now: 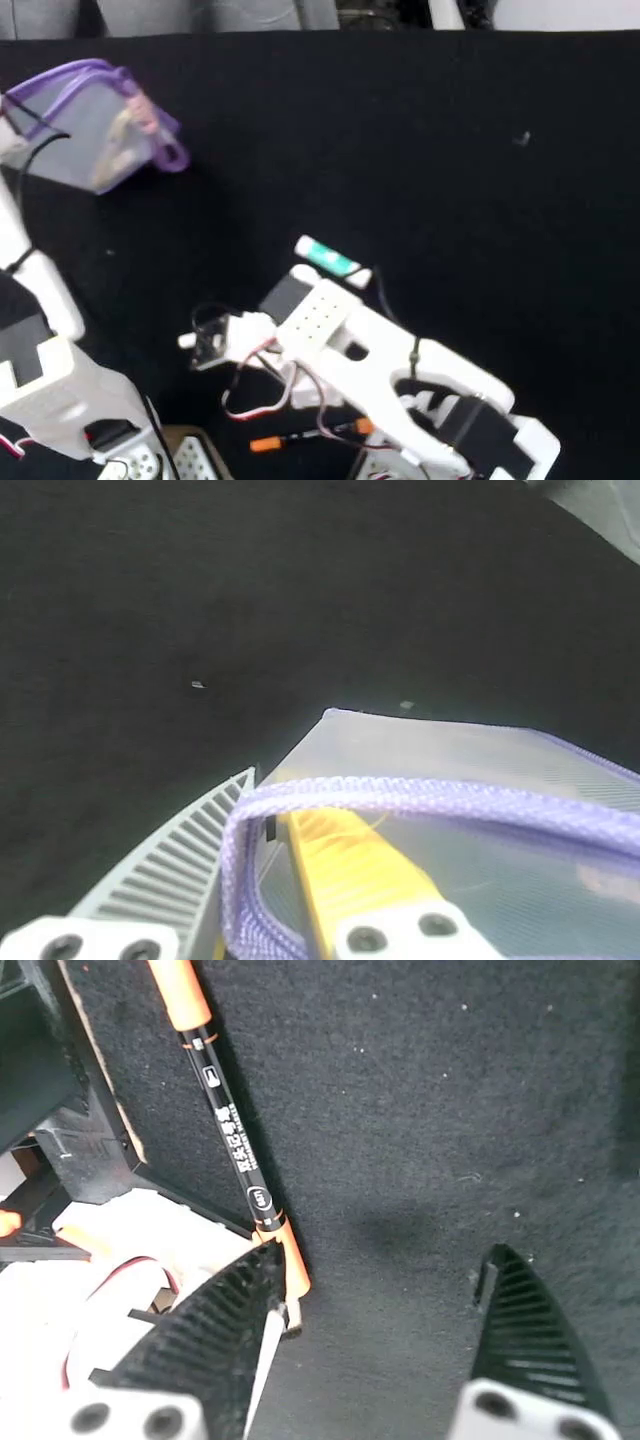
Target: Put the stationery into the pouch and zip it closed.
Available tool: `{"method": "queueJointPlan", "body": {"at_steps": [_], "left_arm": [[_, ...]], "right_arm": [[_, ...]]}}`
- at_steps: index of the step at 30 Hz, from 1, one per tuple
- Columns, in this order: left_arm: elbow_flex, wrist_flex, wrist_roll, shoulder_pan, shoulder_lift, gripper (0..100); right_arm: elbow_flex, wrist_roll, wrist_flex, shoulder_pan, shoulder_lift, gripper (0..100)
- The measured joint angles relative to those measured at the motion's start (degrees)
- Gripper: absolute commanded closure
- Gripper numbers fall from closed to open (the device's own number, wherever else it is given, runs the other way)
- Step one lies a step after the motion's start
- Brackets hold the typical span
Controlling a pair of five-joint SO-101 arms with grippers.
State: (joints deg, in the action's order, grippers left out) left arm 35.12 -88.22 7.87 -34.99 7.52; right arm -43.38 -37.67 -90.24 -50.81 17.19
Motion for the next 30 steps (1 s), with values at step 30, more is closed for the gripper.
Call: {"method": "queueJointPlan", "body": {"at_steps": [30], "left_arm": [[0.09,-3.96,-0.53,-11.69,0.0,97]], "right_arm": [[-0.35,4.66,0.26,-15.65,0.0,70.6]]}}
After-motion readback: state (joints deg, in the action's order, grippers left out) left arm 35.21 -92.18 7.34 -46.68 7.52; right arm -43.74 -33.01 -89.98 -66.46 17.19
